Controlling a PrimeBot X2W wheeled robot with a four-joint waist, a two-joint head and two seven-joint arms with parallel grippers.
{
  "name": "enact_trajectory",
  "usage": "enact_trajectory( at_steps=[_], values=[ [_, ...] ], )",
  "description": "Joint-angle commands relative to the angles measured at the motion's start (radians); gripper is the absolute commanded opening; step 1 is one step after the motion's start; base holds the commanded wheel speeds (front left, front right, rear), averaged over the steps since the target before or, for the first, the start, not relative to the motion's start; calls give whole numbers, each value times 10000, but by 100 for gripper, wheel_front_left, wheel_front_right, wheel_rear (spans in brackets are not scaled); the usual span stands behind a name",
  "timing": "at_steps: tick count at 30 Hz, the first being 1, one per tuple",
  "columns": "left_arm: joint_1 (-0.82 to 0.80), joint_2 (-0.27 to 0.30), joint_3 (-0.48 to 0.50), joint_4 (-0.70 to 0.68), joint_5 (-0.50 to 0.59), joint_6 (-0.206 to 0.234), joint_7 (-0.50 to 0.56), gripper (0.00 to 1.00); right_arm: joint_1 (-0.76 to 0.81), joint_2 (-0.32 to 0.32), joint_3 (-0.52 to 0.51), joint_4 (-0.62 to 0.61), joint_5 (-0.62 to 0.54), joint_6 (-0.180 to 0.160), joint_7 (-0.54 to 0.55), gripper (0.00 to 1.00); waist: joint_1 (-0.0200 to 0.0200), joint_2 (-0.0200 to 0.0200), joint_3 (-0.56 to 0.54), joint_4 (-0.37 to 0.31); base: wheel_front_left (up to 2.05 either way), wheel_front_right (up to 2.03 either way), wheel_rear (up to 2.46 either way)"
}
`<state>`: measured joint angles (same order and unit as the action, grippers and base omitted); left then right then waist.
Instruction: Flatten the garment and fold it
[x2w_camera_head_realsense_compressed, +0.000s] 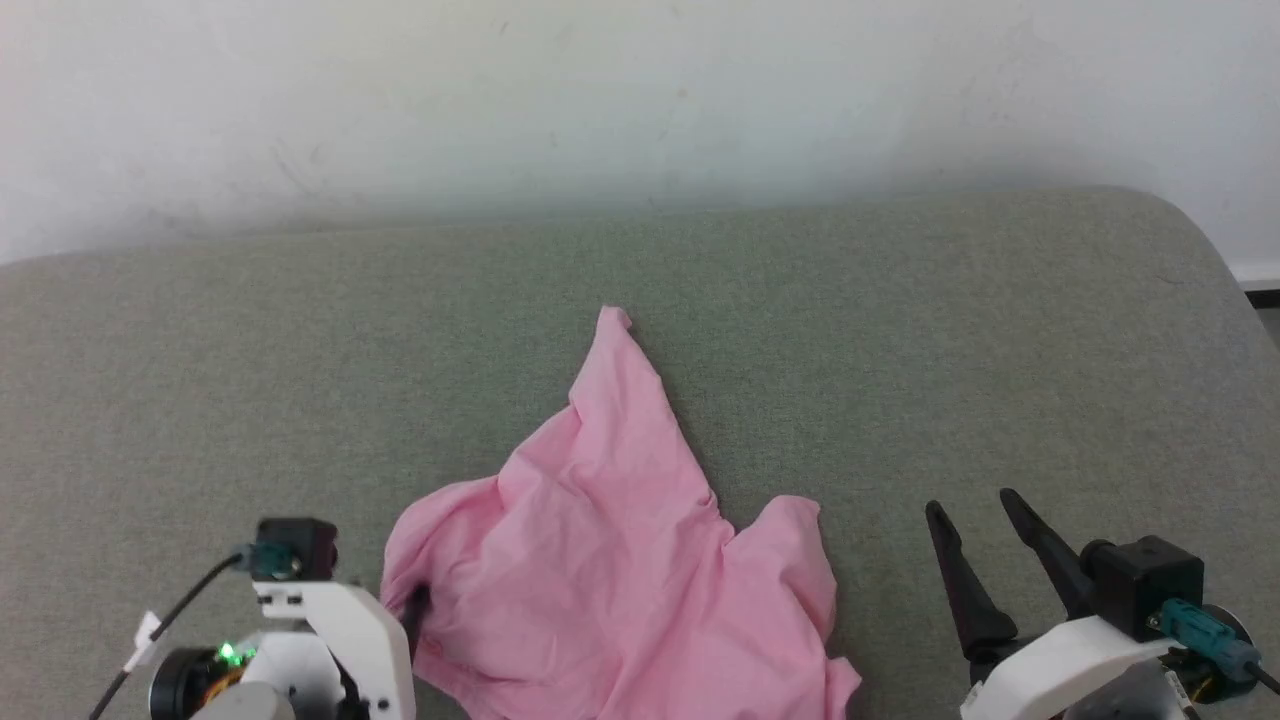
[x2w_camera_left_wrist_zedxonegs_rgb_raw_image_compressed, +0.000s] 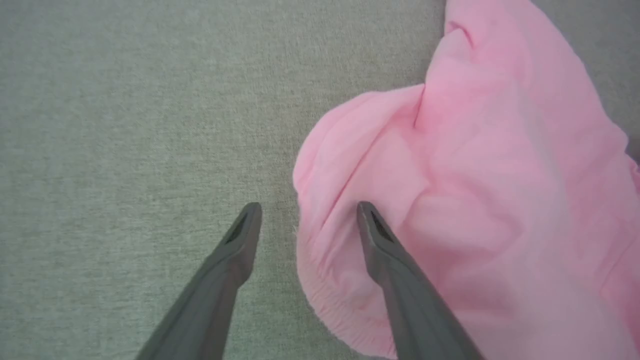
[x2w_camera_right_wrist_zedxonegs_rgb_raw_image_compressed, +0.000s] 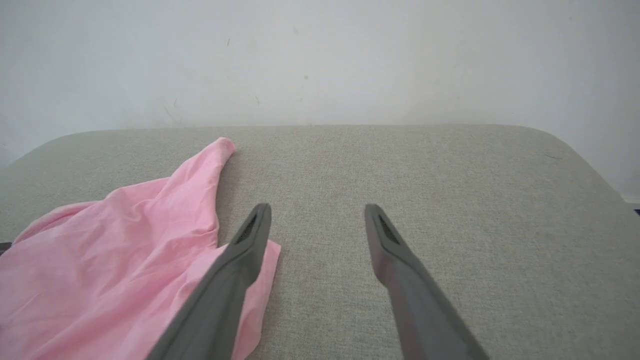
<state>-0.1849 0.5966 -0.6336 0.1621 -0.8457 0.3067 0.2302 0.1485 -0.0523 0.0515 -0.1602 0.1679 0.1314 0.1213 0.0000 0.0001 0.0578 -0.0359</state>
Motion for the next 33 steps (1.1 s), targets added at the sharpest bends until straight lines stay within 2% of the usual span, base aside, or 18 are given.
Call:
enact_trajectory(
  at_steps=[1, 4, 5, 6, 7, 9, 14, 20, 23, 24, 25, 28, 33],
  values=[
    [65, 8, -78, 119, -49, -101, 146, 100, -54, 20, 20, 3, -2, -7, -54, 100, 0, -1, 61, -36, 0, 0, 0],
    [-176, -145, -305, 681, -290, -451, 733, 100, -129, 20, 69, 27, 15, -7, -59, 100, 0, -1, 170, -121, 0, 0, 0],
    [-285, -142, -442, 858, -273, -568, 958, 78, -157, 20, 83, 34, 10, -7, -53, 100, 0, -1, 202, -167, 0, 0, 0],
    [-390, -225, -455, 985, -369, -686, 1062, 44, -180, 20, 80, 35, 0, -7, -48, 100, 0, -1, 232, -201, 0, 0, 0],
    [-517, -264, -488, 1116, -379, -764, 1139, 0, -196, 20, 56, 33, -14, -7, -44, 100, 0, -1, 257, -228, 0, 0, 0],
    [-857, -227, -564, 1289, -224, -904, 1192, 0, -228, 20, 20, 19, -22, -7, -32, 100, 0, -1, 314, -287, 0, 0, 0],
    [-2125, -165, -111, 1594, 417, -874, 71, 0, -196, 20, -167, 0, -38, -7, -19, 100, 0, -1, 369, -231, 0, 0, 0],
    [-3567, -389, 390, 2515, 701, -987, -949, 0, -223, 20, -90, -4, -98, -7, 88, 100, 0, -1, 491, -163, 0, 0, 0],
    [-3763, -673, 375, 3216, 583, -1269, -1129, 0, -292, 20, 13, 57, -131, -7, 104, 100, 0, -1, 549, -190, 0, 0, 0],
    [-3746, -791, 428, 3443, 470, -1352, -1241, 10, -307, 20, 44, 96, -135, -7, 91, 100, 0, -1, 543, -203, 0, 0, 0],
    [-3681, -894, 454, 3640, 397, -1402, -1365, 100, -311, 20, 81, 149, -129, -7, 82, 100, 0, -1, 523, -215, 0, 0, 0],
    [-3318, -1188, 685, 3872, 193, -1449, -2165, 100, -304, 20, 201, 307, -122, -7, 44, 100, 0, -1, 424, -205, 0, 0, 0],
    [-2284, -1418, 992, 3309, 381, -1075, -4116, 100, -374, 20, 526, 594, -227, -7, 70, 100, 0, -1, 109, -5, 0, 0, 0]
  ],
)
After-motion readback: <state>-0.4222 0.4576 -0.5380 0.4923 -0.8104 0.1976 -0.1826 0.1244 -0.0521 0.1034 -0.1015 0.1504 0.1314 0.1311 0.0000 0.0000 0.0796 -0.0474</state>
